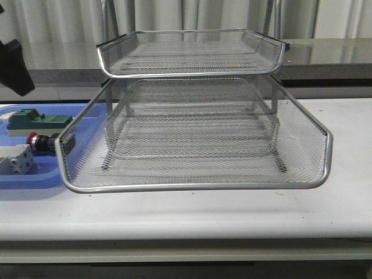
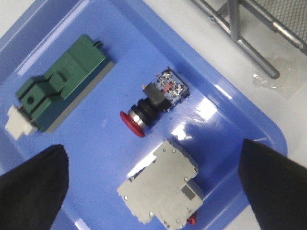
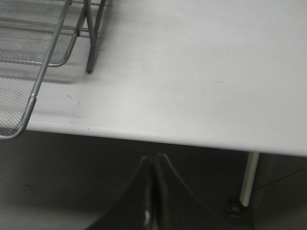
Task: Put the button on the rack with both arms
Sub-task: 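Lower the left gripper onto the red-capped push button in the tray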
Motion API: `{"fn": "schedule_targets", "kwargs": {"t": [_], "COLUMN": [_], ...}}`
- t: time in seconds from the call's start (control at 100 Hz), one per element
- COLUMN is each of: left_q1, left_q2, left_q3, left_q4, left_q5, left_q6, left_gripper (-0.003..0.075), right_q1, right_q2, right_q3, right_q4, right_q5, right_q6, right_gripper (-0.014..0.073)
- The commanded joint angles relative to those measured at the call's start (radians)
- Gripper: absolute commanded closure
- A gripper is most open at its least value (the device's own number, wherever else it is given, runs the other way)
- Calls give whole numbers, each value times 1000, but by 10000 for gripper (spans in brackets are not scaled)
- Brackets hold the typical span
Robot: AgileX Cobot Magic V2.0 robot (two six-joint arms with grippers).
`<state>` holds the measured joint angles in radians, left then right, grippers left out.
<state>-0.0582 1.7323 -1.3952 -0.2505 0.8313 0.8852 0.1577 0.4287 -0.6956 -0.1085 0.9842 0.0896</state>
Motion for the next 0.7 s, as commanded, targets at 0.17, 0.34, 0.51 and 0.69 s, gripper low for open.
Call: {"fn": "schedule_targets", "kwargs": {"t": [0.17, 0.34, 0.51, 0.69], "left_q1": [-58, -70, -70, -70], "left_q2": [112, 209, 278, 320], "left_q3": [-143, -202, -254, -294], "left_q4": [-1, 49, 101, 121], "left_q5": [-41, -34, -3, 16], "left_q6": [95, 95, 95, 95], "left_gripper": [30, 30, 30, 30], "right_q1": [-4, -4, -4, -4], "right_q2": [4, 4, 4, 4], "right_q3": [-33, -33, -33, -33], "right_q4": [-22, -22, -22, -22], "right_q5": [-54, -54, -54, -53], "right_q6": [-4, -4, -4, -4], "right_gripper": [664, 664, 664, 664]}}
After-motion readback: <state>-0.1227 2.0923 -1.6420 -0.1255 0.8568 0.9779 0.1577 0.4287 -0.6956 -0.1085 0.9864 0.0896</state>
